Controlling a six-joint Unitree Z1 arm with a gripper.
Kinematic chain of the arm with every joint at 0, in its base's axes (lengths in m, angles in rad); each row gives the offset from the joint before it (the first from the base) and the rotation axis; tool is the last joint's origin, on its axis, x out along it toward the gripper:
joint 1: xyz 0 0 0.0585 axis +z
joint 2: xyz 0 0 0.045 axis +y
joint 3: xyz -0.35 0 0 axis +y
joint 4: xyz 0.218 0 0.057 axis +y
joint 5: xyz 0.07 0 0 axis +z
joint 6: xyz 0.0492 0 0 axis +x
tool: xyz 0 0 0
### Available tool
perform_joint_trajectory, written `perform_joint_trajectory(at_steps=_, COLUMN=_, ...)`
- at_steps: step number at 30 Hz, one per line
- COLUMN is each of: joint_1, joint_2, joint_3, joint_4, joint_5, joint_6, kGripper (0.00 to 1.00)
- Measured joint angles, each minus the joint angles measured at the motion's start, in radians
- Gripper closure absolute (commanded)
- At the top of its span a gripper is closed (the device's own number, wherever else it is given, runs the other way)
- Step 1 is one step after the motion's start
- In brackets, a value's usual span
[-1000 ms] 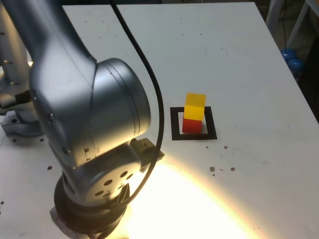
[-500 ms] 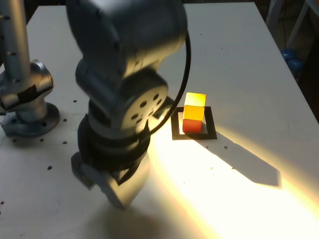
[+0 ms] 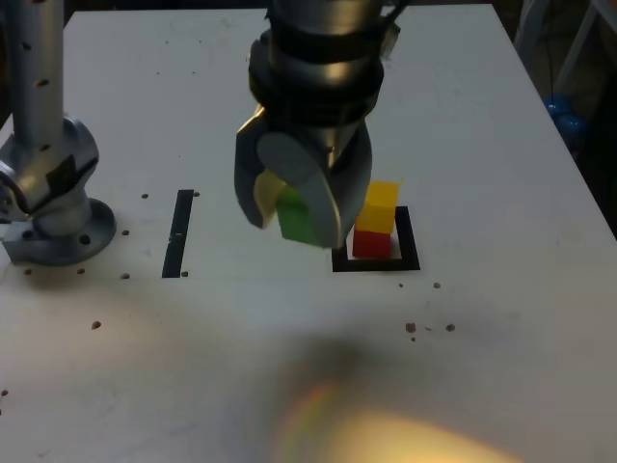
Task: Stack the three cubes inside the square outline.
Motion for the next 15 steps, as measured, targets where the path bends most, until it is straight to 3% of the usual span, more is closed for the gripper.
perform_joint_trajectory(at_steps=15, joint_1=0.267, joint_2=0.039, joint_3=-0.077, joint_4=0.001, joint_5=-0.015, joint_6=0.137, kGripper=0.7)
